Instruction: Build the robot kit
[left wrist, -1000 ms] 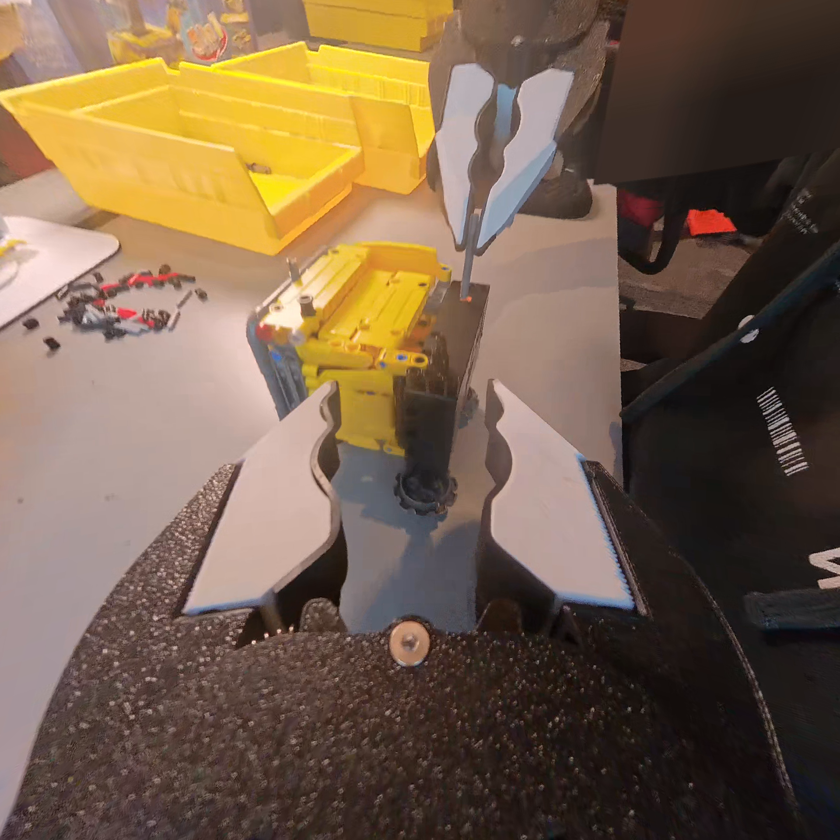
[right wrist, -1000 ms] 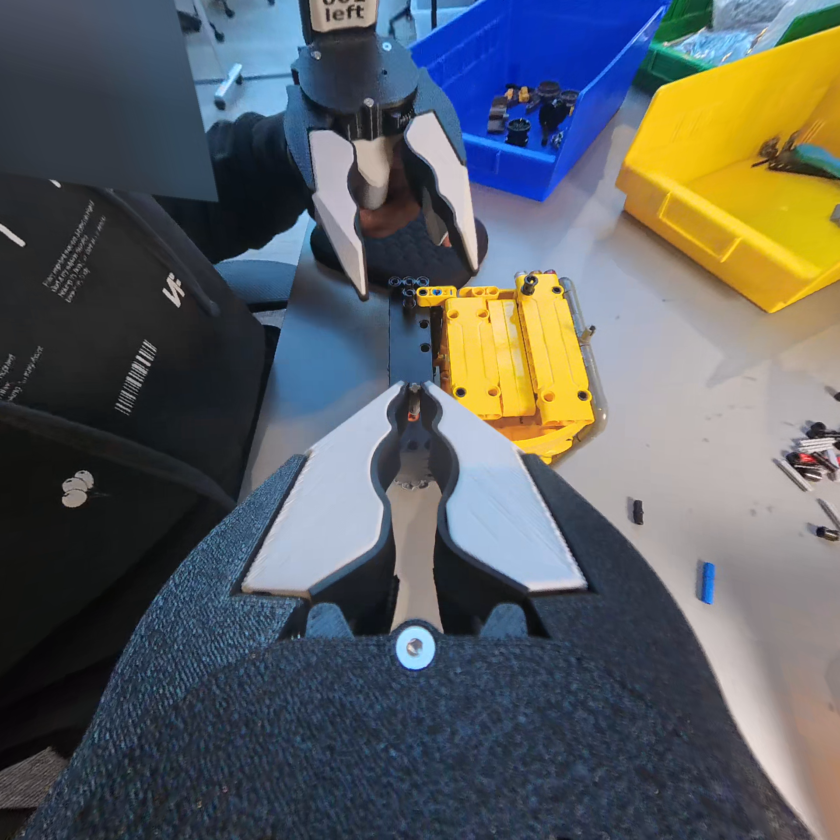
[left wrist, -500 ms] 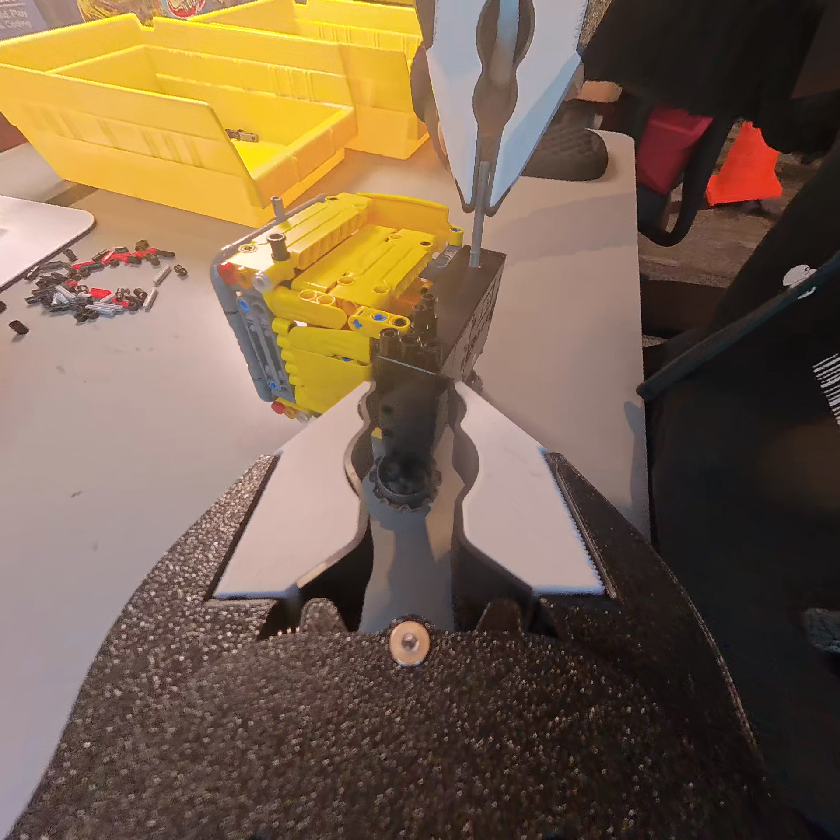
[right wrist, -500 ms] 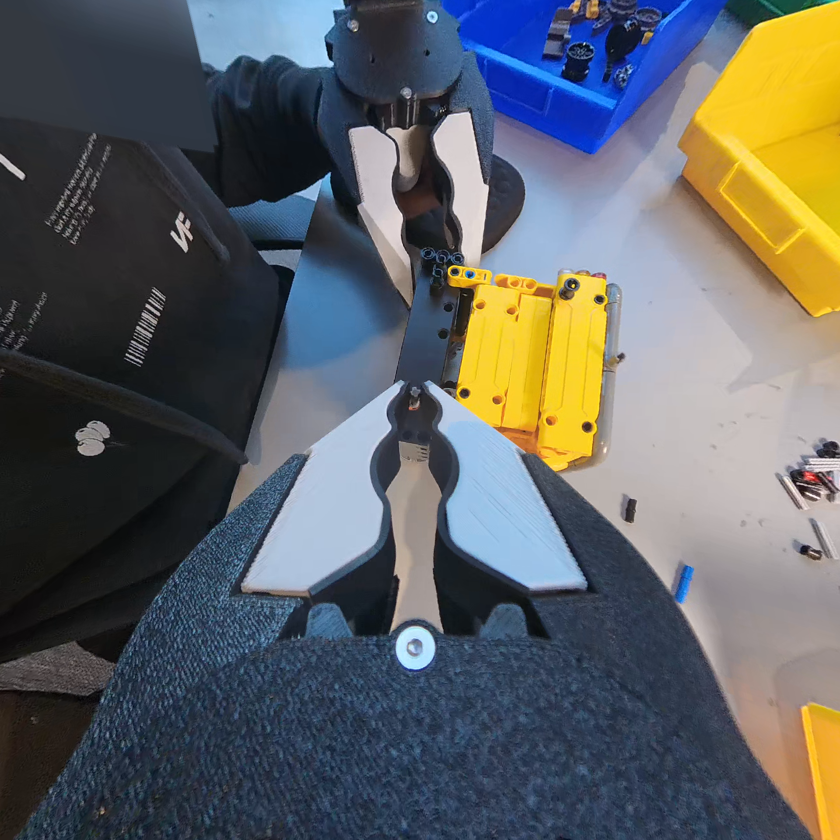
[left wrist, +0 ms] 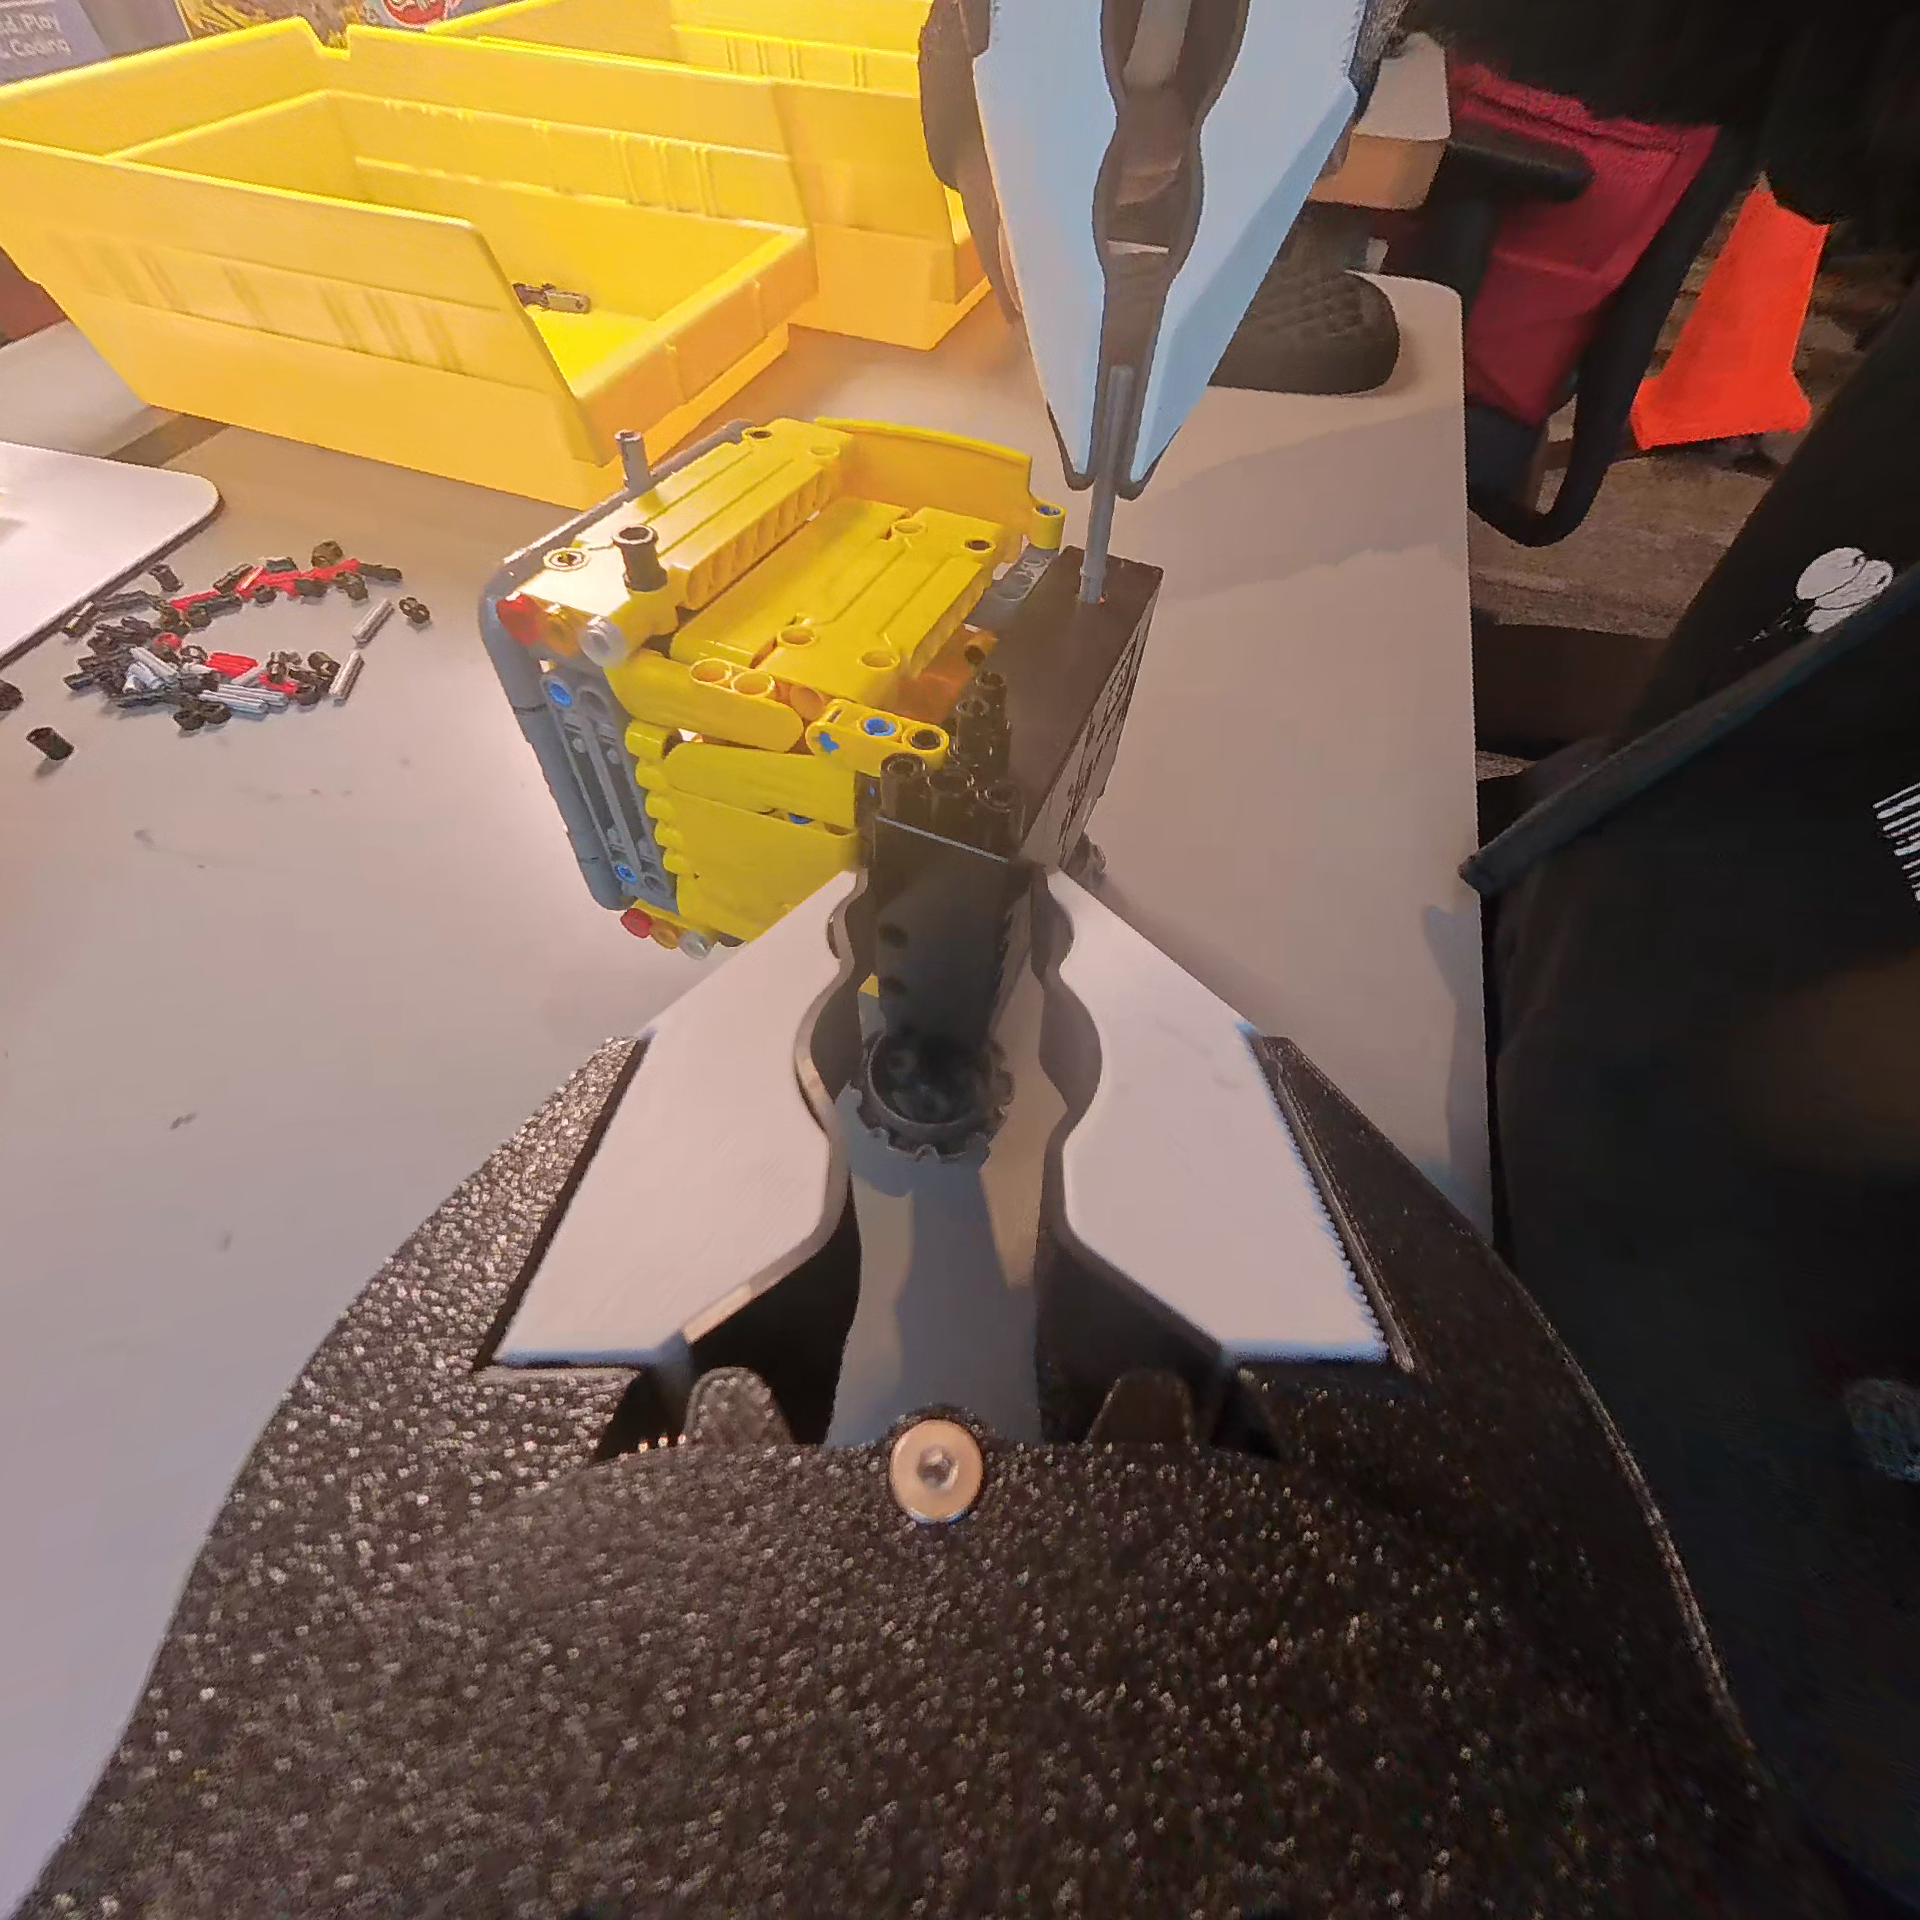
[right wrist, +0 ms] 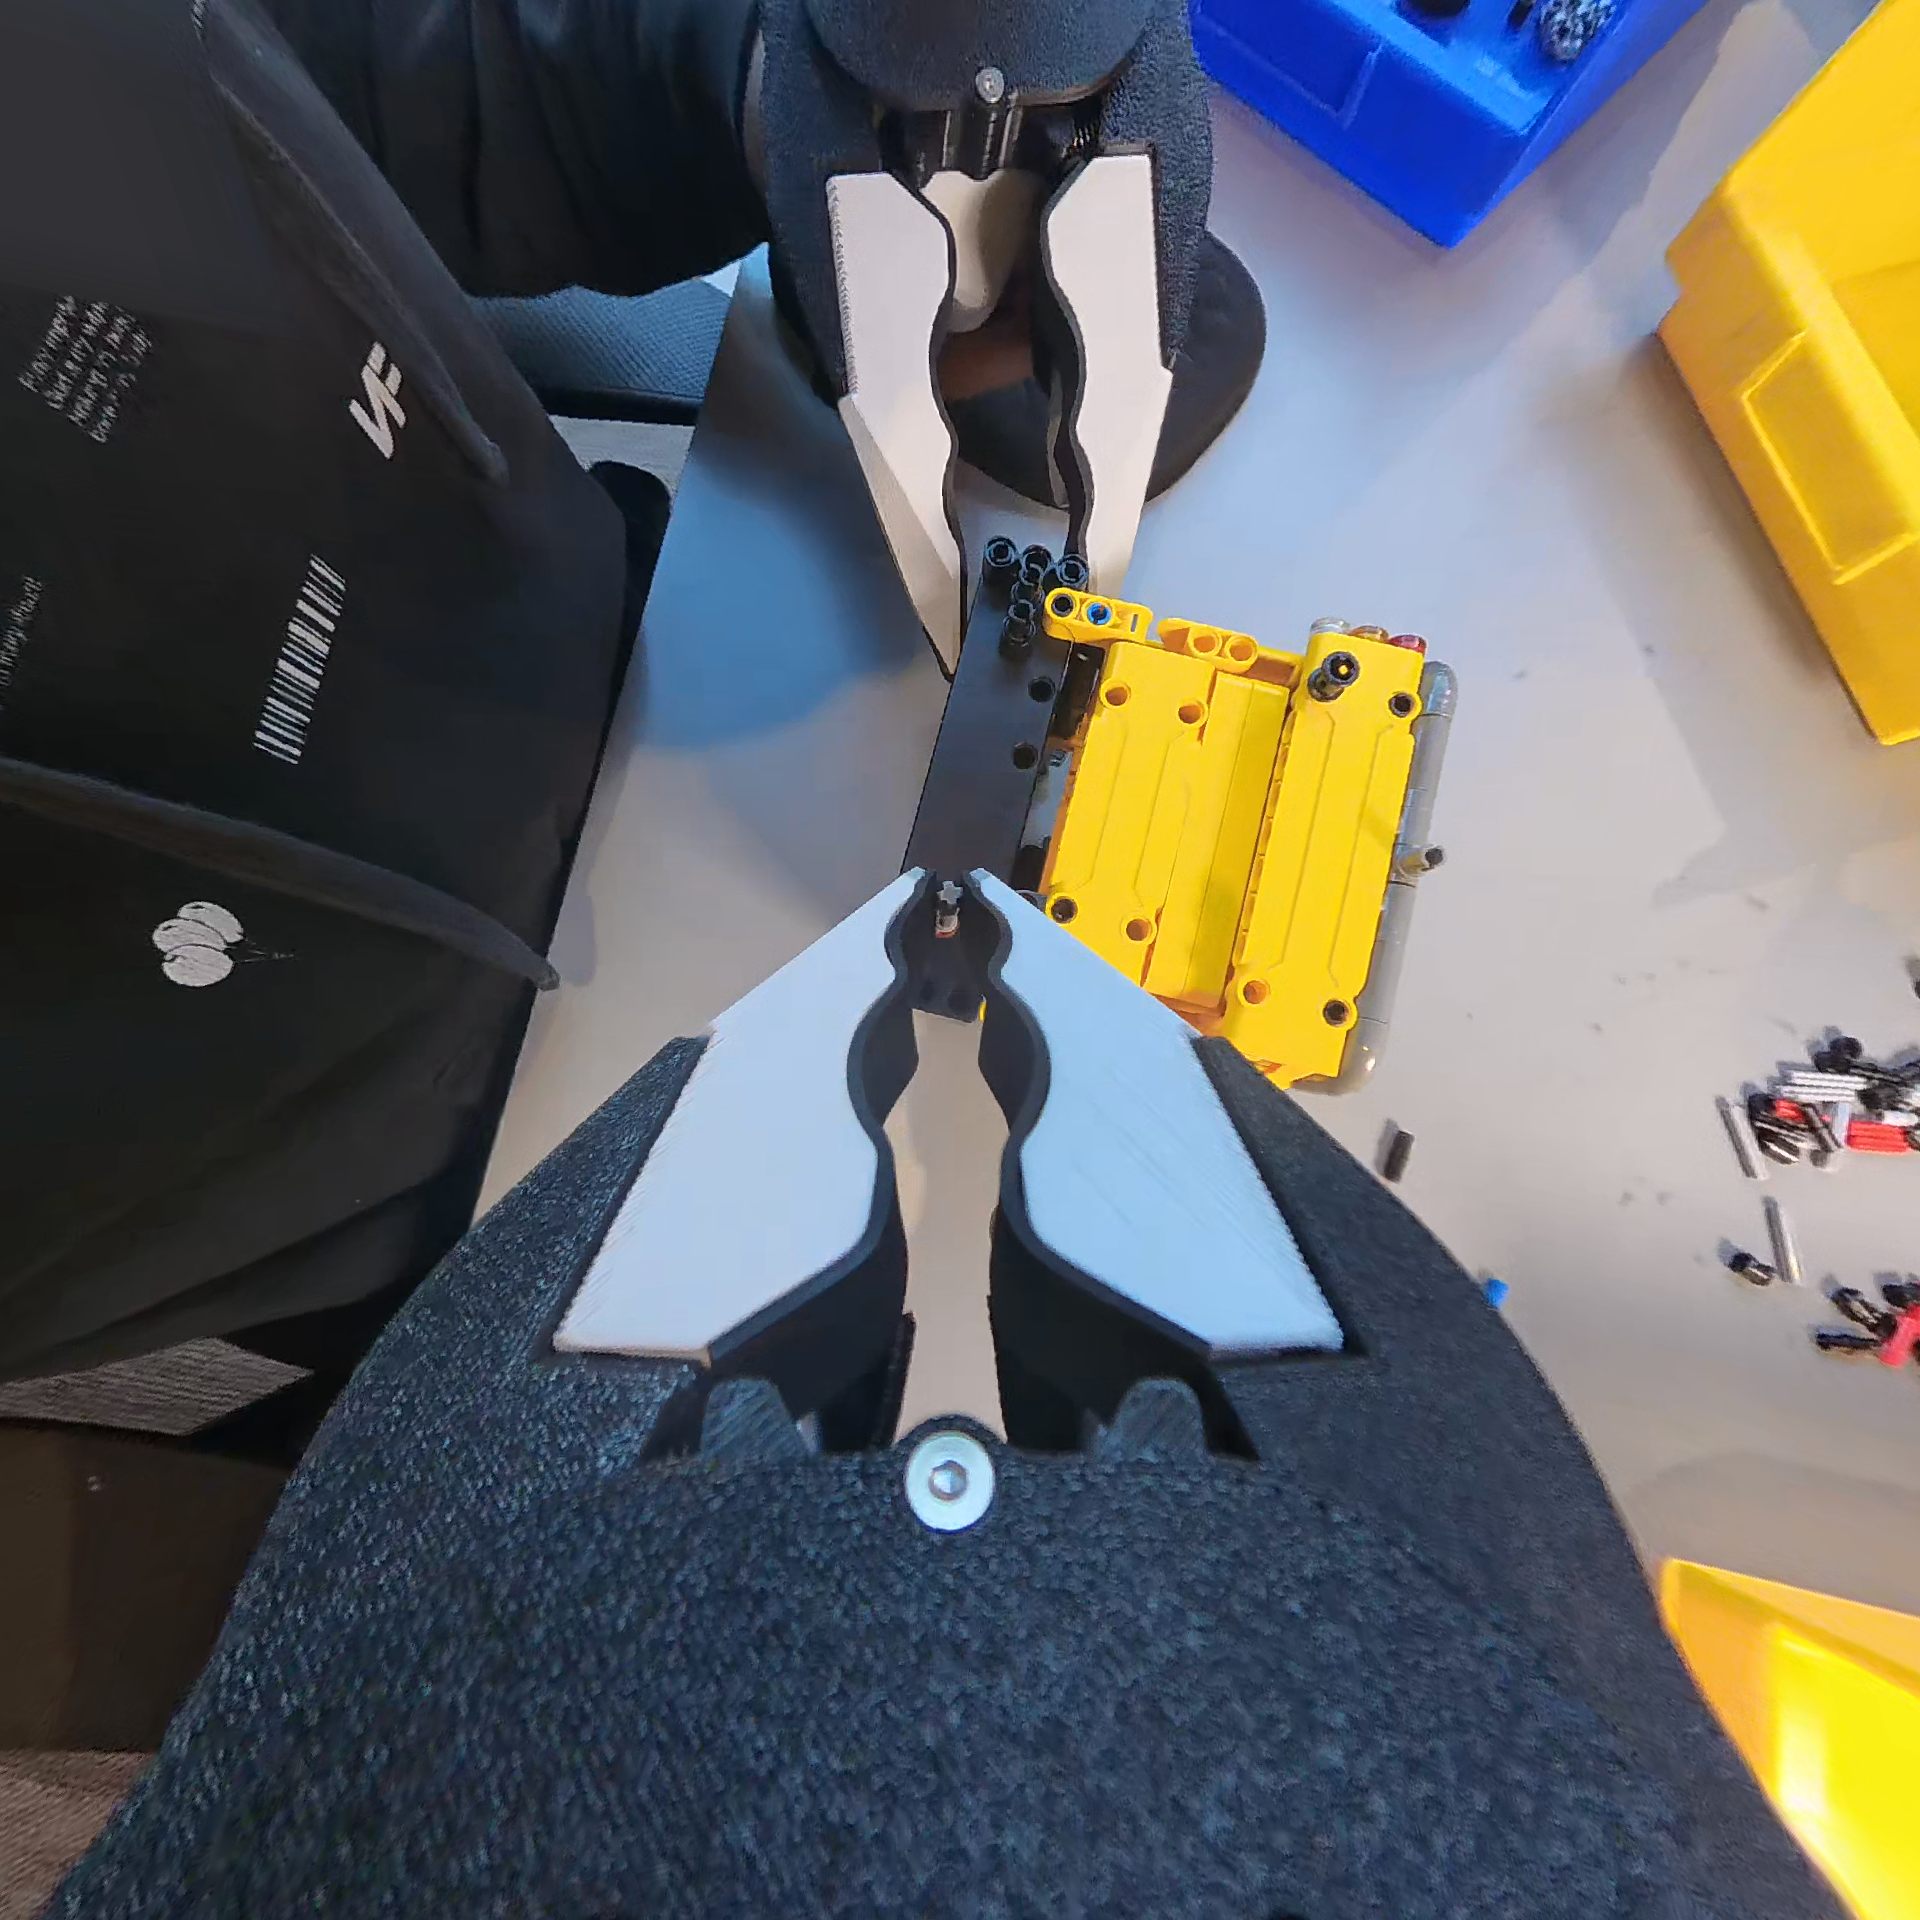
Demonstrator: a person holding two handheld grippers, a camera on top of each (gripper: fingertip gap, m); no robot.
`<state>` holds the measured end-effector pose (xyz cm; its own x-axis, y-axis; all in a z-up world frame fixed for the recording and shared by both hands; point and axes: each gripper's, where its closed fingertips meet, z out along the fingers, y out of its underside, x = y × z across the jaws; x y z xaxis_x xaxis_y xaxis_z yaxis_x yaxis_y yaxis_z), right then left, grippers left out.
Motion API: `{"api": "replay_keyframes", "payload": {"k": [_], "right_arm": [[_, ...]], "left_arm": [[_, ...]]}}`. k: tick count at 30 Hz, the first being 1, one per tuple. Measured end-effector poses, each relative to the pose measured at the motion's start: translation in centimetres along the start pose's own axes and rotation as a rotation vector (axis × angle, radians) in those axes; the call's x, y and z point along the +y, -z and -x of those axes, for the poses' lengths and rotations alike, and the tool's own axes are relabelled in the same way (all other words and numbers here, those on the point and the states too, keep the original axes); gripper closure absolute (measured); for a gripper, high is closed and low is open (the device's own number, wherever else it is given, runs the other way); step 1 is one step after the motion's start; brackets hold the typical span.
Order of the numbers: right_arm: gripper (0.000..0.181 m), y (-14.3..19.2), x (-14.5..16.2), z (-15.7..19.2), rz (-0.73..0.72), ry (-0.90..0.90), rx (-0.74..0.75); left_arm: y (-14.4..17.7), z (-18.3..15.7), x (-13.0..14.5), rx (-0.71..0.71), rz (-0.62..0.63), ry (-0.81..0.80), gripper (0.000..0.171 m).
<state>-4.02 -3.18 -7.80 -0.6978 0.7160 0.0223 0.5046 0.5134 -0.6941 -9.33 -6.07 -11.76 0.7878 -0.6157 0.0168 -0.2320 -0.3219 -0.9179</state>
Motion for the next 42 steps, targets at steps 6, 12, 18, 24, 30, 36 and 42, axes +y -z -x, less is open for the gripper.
{"api": "replay_keyframes", "payload": {"k": [6,12,18,24,30,36,42], "right_arm": [[0.178,-0.1,0.0,0.2,-0.036,-0.006,-0.002],[0.178,-0.6,-0.3,0.3,-0.023,0.018,0.009],[0.178,-0.3,0.0,0.1,-0.100,-0.051,-0.024],[0.178,-0.8,0.1,0.4,-0.142,-0.067,-0.008],[0.178,-0.7,0.1,0.3,-0.167,-0.090,-0.019],[0.164,-0.2,0.0,0.1,-0.169,-0.075,0.013],[0.143,3.7,2.4,-1.0,-0.169,-0.109,0.159]], "left_arm": [[0.1,0.0,0.1,0.008,-0.003,0.015,0.144],[0.1,0.0,0.1,0.013,-0.002,0.018,0.144],[0.1,0.0,0.1,0.008,-0.007,0.013,0.145],[0.1,-0.1,0.2,0.011,-0.004,0.018,0.145],[0.1,-0.1,0.2,0.012,-0.003,0.021,0.145],[0.1,-0.3,0.1,0.005,-0.002,0.009,0.144],[0.2,-0.7,0.1,0.011,-0.007,0.011,0.145]]}}
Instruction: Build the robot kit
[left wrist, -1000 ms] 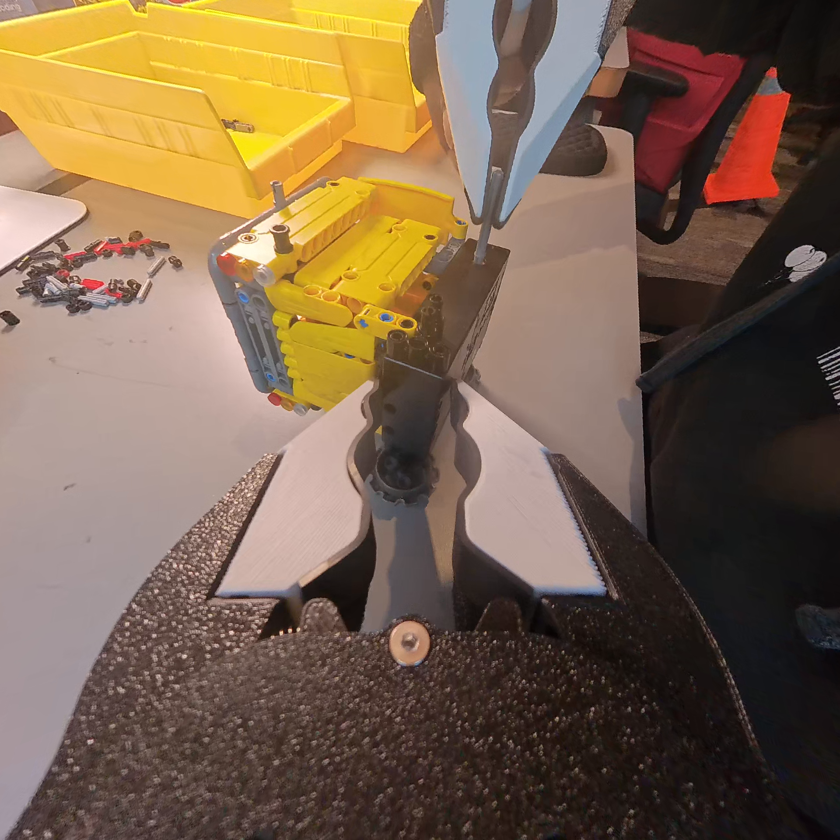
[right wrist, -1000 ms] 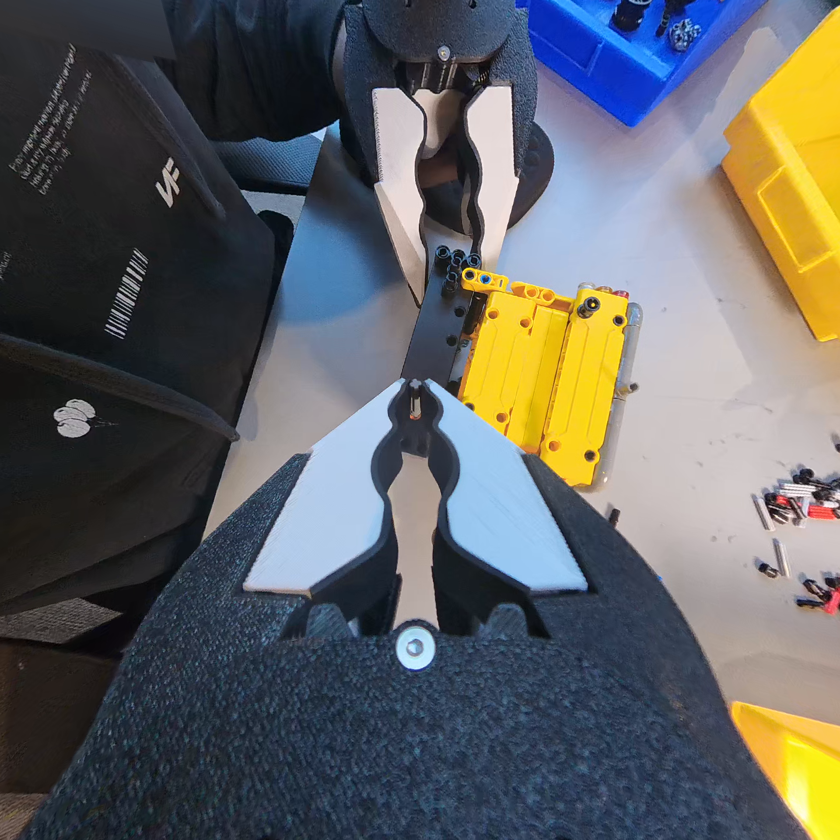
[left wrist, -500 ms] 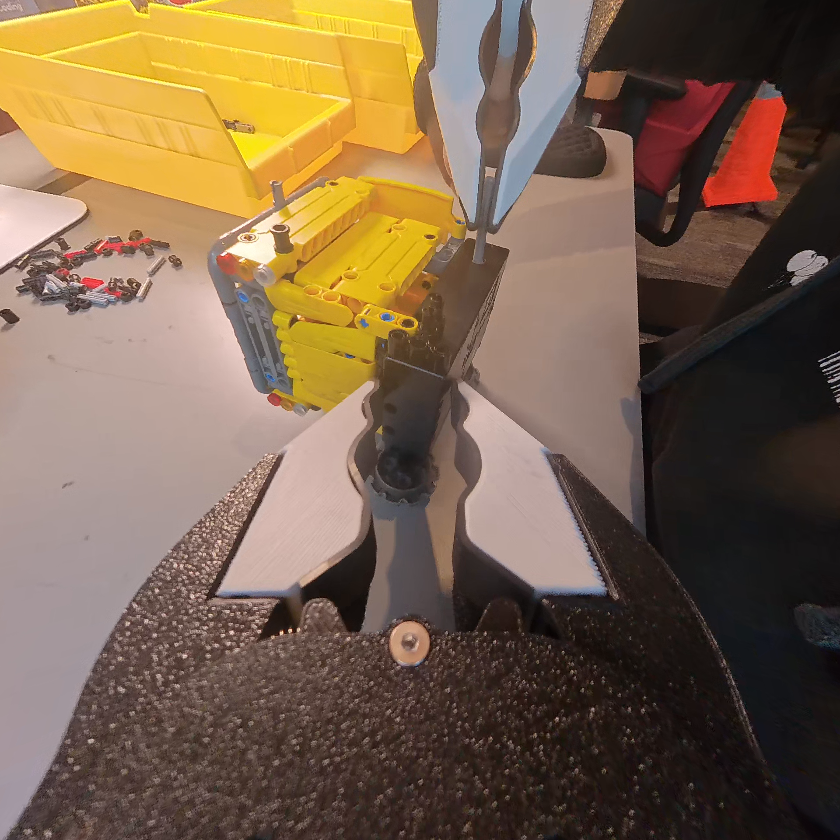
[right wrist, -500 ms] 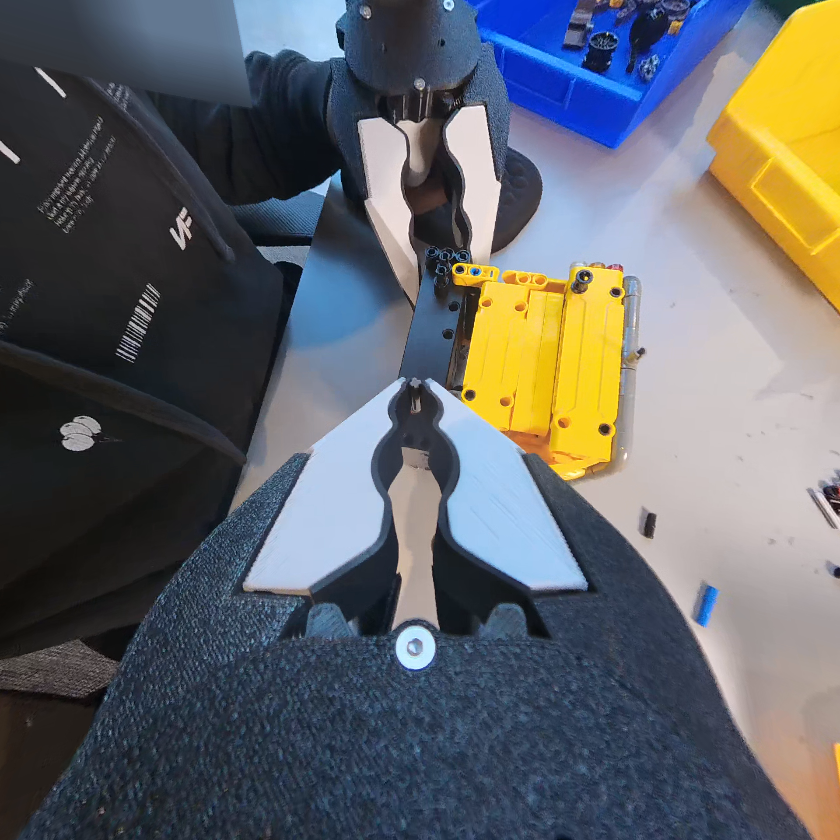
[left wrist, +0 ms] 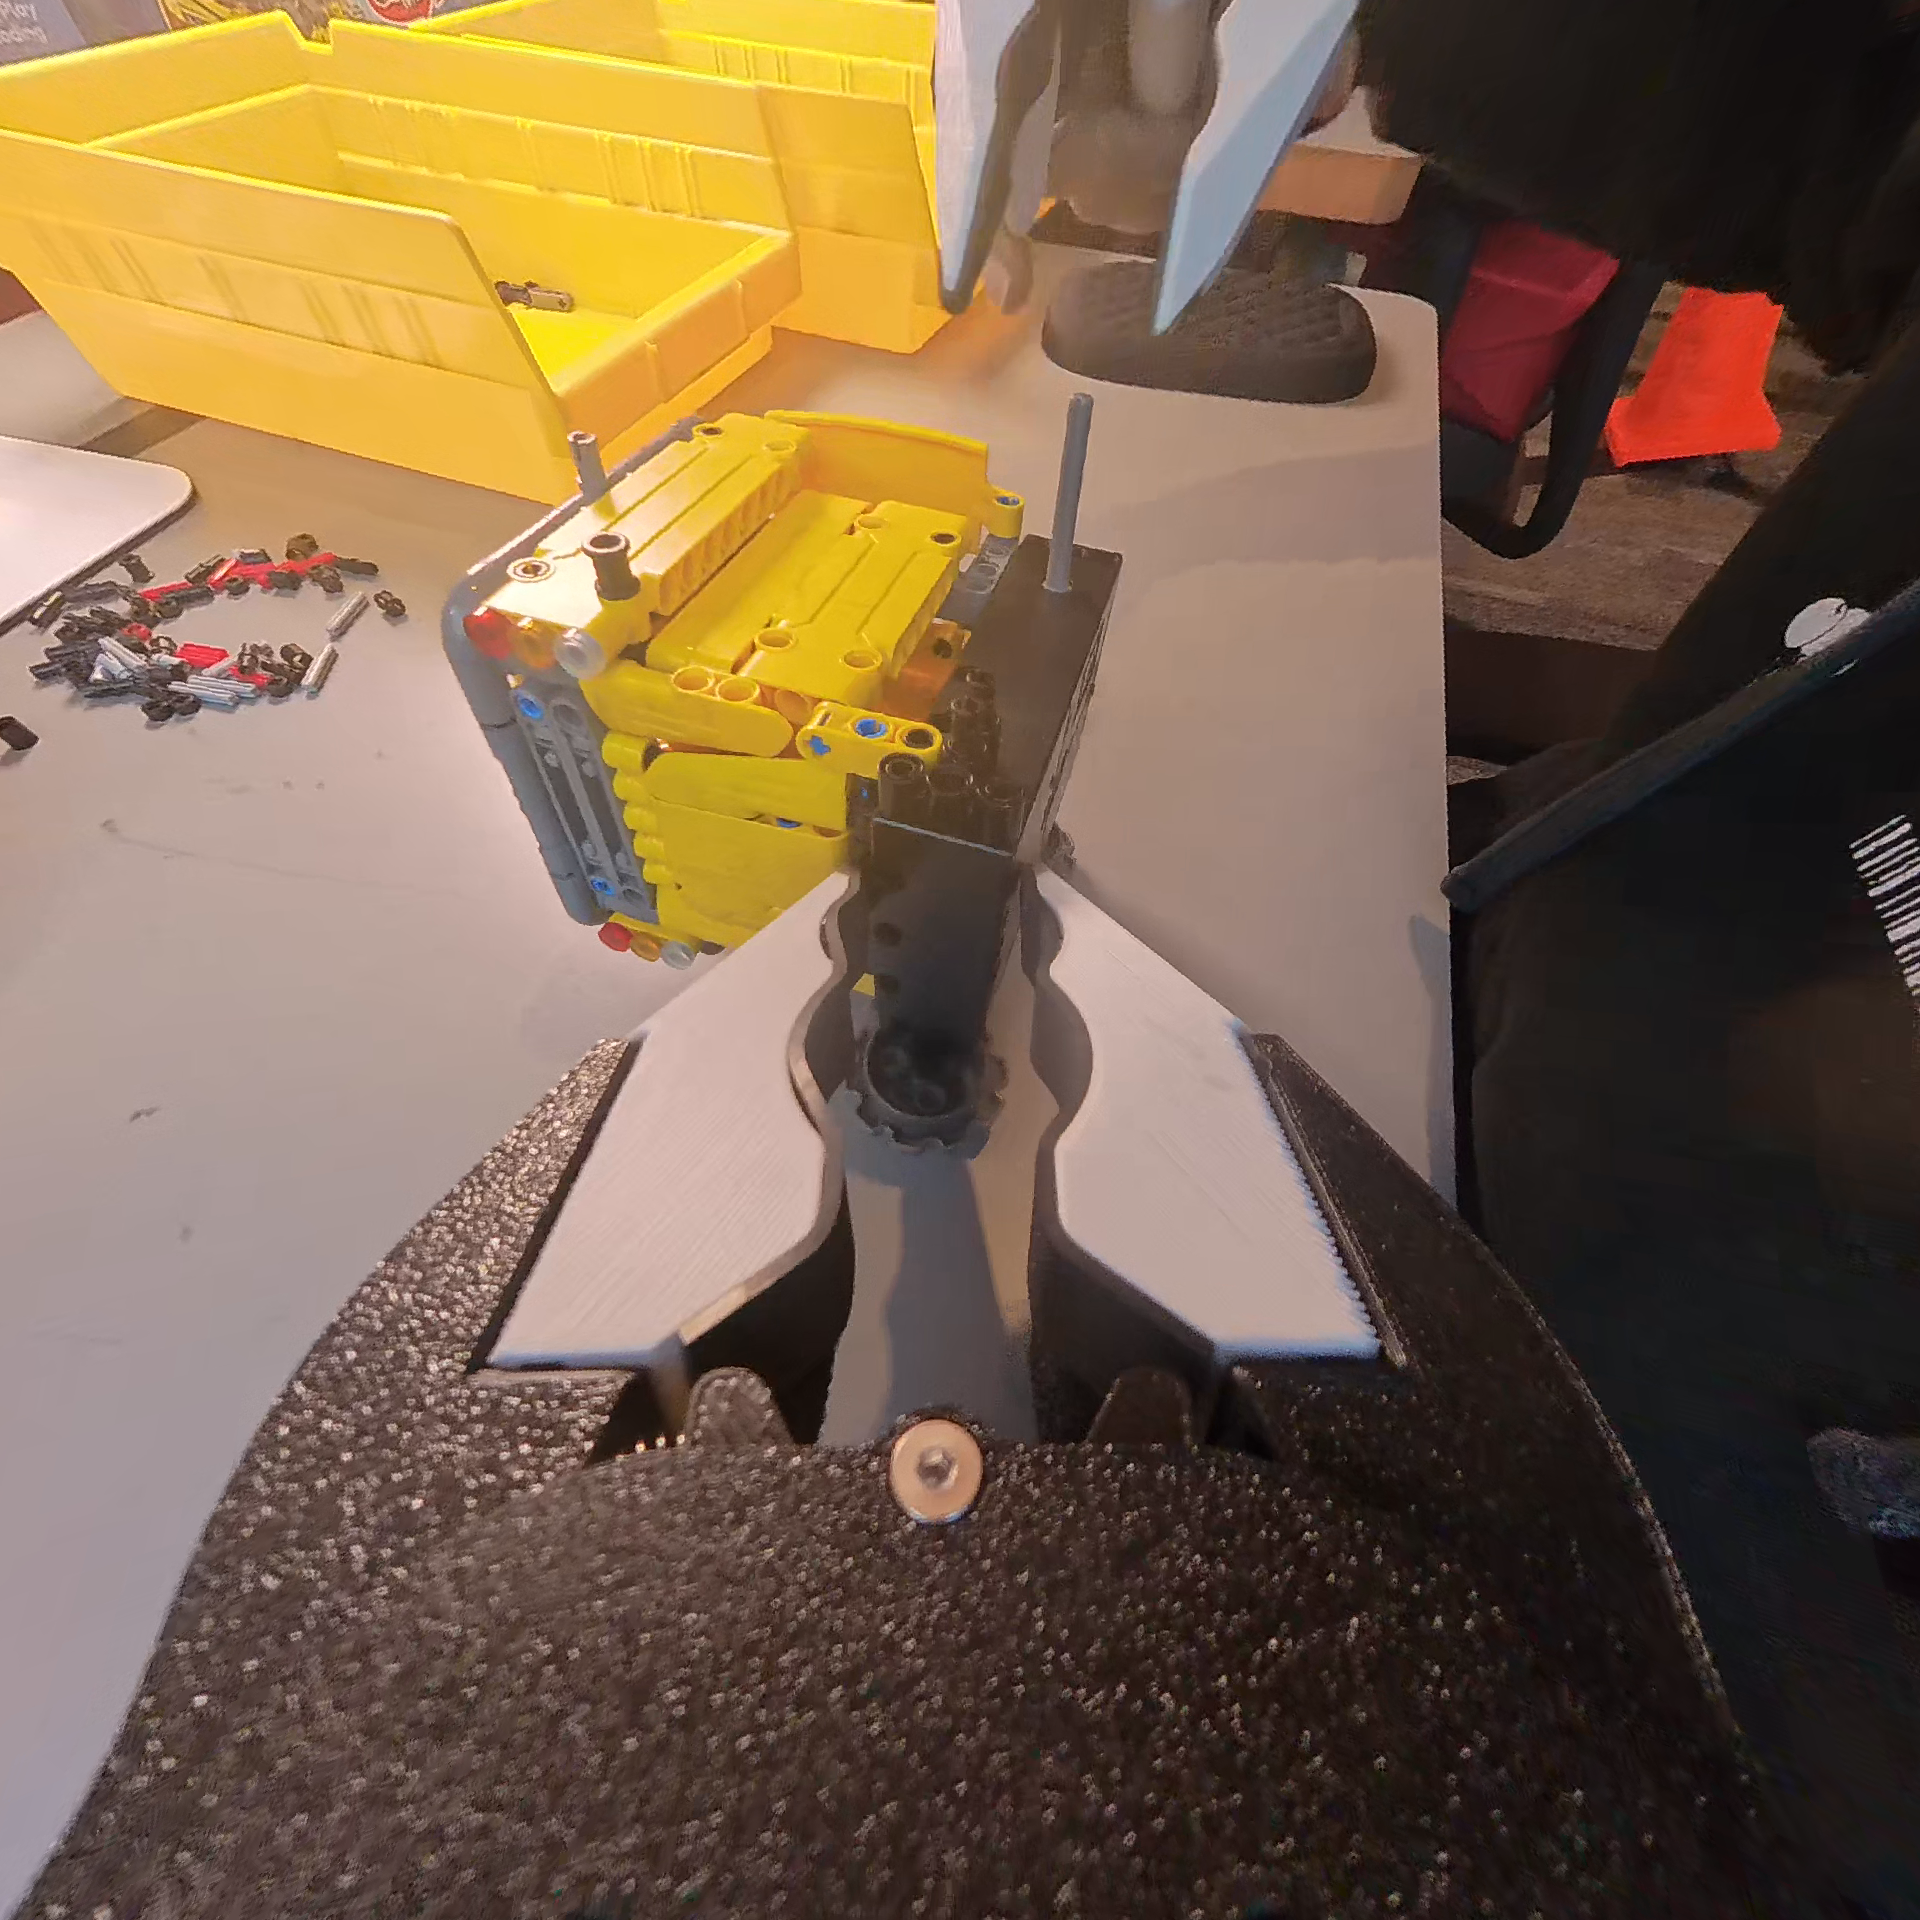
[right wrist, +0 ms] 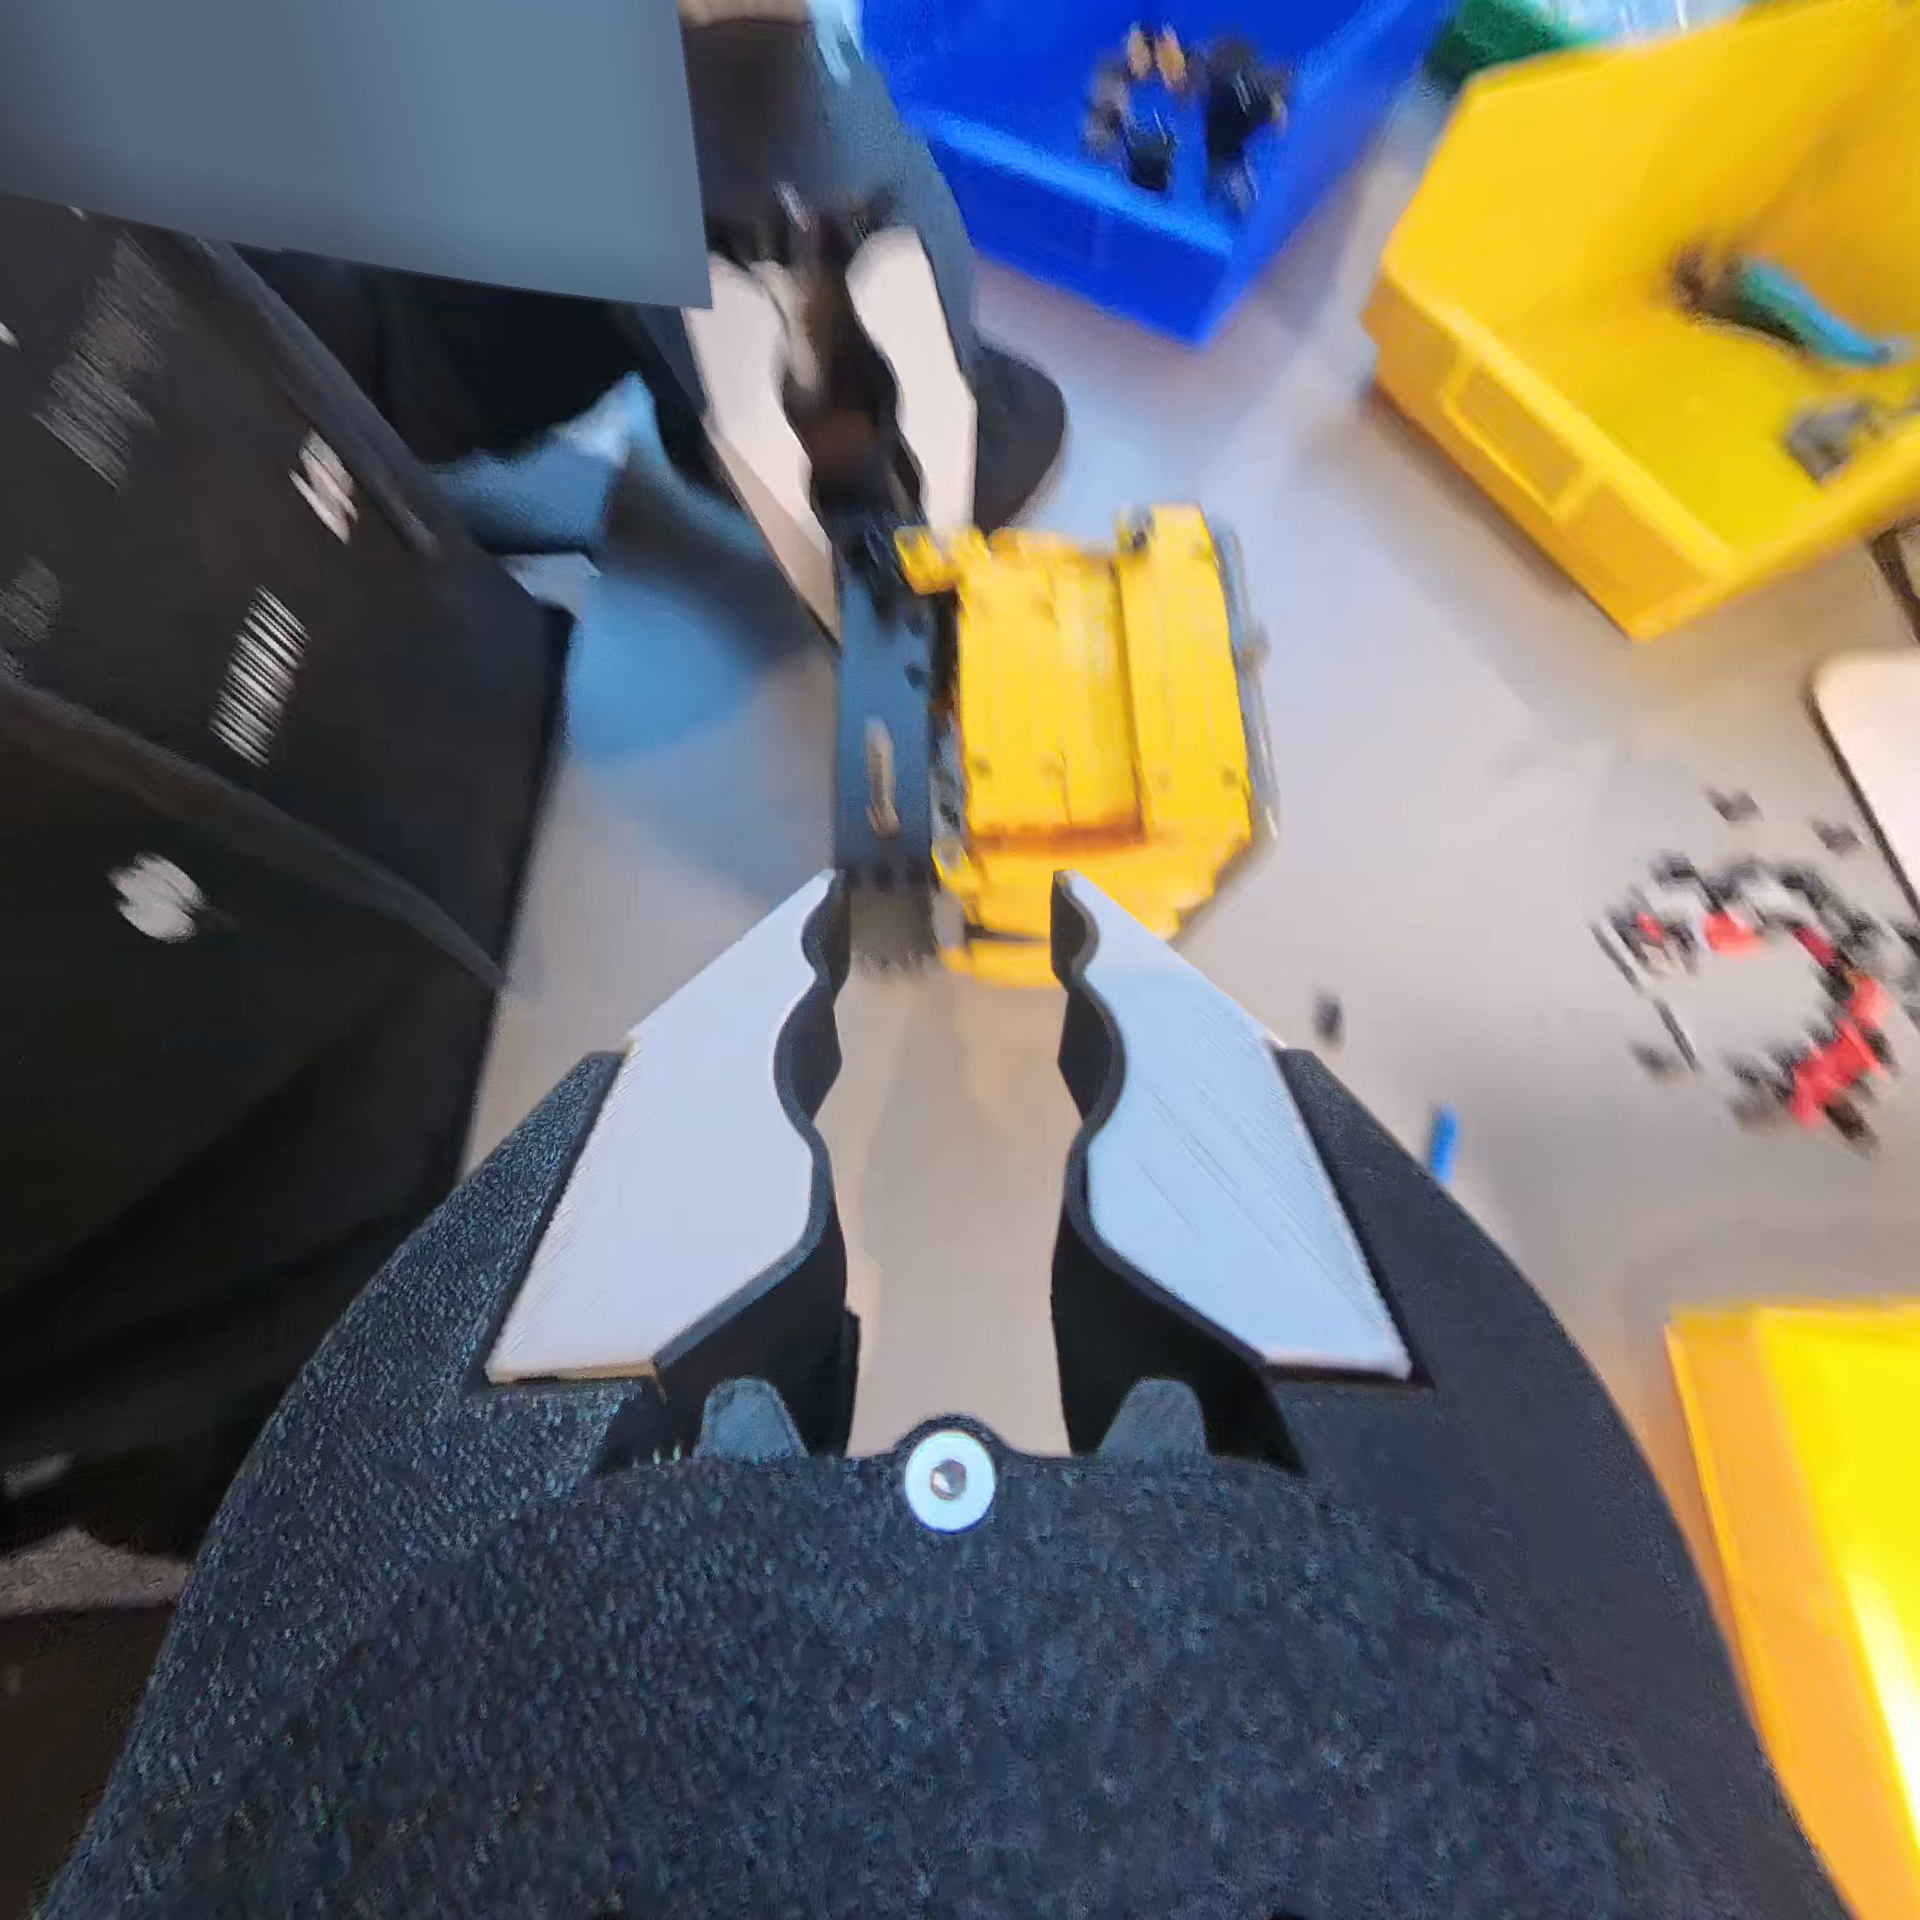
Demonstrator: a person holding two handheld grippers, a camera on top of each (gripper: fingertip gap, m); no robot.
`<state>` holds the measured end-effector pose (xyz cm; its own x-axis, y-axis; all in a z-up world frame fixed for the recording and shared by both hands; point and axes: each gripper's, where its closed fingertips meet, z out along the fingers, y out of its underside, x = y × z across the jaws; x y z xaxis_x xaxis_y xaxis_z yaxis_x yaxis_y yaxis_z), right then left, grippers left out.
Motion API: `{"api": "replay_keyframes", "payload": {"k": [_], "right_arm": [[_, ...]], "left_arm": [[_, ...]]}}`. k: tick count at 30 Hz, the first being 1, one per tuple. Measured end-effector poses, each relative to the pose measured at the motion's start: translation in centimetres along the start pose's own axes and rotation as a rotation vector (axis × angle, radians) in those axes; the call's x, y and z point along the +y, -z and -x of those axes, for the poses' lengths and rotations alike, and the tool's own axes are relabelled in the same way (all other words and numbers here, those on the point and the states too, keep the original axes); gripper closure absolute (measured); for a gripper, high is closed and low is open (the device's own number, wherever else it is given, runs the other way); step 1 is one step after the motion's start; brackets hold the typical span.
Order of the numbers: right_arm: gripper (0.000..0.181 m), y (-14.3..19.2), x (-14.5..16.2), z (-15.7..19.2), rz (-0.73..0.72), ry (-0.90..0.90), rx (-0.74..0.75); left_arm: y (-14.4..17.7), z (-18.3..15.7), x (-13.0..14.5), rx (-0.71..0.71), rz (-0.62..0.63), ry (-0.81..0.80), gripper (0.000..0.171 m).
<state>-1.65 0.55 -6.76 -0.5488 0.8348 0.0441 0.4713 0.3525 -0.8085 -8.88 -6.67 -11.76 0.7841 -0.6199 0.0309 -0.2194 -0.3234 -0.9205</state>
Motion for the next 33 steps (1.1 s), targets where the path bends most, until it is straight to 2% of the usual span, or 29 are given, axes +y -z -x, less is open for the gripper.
{"api": "replay_keyframes", "payload": {"k": [3,5,7,9,12,15,22,25,30,33], "right_arm": [[0.142,1.5,7.2,-2.2,0.223,-0.012,0.119],[0.142,1.9,11.2,-3.4,0.299,-0.069,0.165],[0.142,1.7,13.7,-4.2,0.326,-0.128,0.186],[0.142,1.1,14.6,-5.0,0.319,-0.160,0.199],[0.143,0.2,14.9,-5.7,0.295,-0.175,0.191],[0.158,-0.4,15.2,-5.5,0.299,-0.180,0.147],[0.158,-0.4,14.5,-4.9,0.258,-0.176,0.128],[0.158,0.1,12.7,-4.8,0.205,-0.151,0.148],[0.158,1.6,8.7,-3.9,0.099,-0.096,0.162],[0.158,1.9,5.7,-2.2,0.006,-0.074,0.113]], "left_arm": [[0.0,-0.3,-0.1,0.006,-0.007,-0.006,0.146],[0.0,-0.5,-0.2,0.010,-0.011,-0.006,0.146],[-0.1,-0.4,-0.2,0.007,-0.007,-0.007,0.146],[-0.1,-0.3,-0.2,0.001,-0.002,-0.005,0.147],[-0.1,-0.2,-0.1,-0.007,0.004,0.005,0.145],[0.1,-0.1,0.0,-0.022,0.011,0.007,0.145],[0.5,-0.1,-0.4,-0.019,-0.016,0.020,0.146],[1.2,-0.1,-0.6,-0.010,-0.005,-0.013,0.146],[3.7,0.9,-3.1,-0.020,-0.100,-0.020,0.145],[3.9,1.8,-3.8,-0.023,-0.114,0.011,0.131]]}}
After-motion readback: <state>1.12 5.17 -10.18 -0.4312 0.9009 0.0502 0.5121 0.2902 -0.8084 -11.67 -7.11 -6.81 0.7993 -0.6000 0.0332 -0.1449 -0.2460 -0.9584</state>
